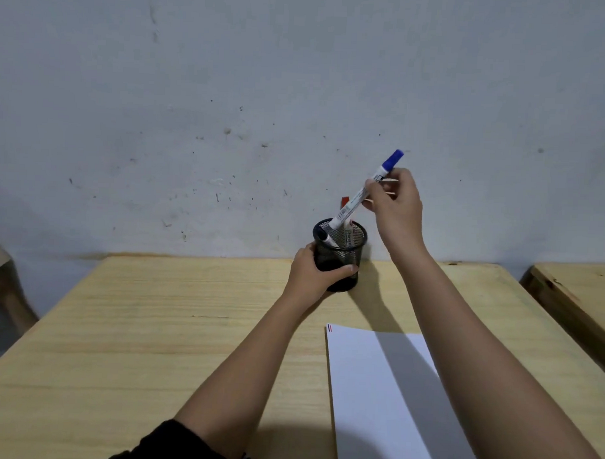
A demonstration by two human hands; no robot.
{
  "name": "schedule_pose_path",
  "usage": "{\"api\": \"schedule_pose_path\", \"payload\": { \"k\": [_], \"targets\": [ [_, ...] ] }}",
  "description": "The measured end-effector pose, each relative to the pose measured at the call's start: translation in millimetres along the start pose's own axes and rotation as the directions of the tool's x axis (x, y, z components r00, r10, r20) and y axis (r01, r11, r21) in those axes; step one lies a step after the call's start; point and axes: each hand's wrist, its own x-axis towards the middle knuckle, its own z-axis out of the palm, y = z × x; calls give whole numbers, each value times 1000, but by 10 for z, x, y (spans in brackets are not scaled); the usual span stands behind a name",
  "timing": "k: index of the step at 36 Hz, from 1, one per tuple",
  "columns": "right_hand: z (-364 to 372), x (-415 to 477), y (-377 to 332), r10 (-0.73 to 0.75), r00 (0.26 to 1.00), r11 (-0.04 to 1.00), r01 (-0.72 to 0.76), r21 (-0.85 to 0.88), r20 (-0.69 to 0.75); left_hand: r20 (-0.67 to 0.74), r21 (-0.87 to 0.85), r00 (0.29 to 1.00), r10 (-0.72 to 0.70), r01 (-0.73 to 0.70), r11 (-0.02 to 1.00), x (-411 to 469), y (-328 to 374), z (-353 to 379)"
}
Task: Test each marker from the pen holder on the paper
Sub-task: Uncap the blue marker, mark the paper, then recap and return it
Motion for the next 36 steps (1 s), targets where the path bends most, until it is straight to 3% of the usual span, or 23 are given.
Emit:
{"api": "schedule_pose_path", "payload": {
  "k": [5,11,14,17,22,29,32,36],
  "targets": [
    [-173,-139,-88,-32,996,999,33,18,-87,-29,-27,1000,-7,7,1000,-51,56,20],
    [-395,-403,-155,-73,997,995,71,-64,-32,-72,-90,995,-67,61,994,-270,221,-55],
    [-490,-572,-156,-96,993,975,108,-196,69,-105,-172,990,-93,74,982,-405,333,-178],
    [-538,-733,-110,-55,977,934,124,-334,208,-124,-167,992,-11,-10,986,-513,449,-325],
    [-557,-956,-35,-29,928,823,232,-519,370,15,-239,992,123,-116,964,-748,668,-484],
    [-542,-1153,-72,-17,867,685,372,-626,497,120,-87,971,205,-195,977,-945,732,-578],
    [-539,-1208,-90,-19,862,699,374,-610,507,101,-90,969,225,-216,972,-1006,712,-604],
    [-567,-1222,-131,-13,860,795,319,-516,511,49,-145,968,247,-238,960,-1052,690,-680]
  ]
}}
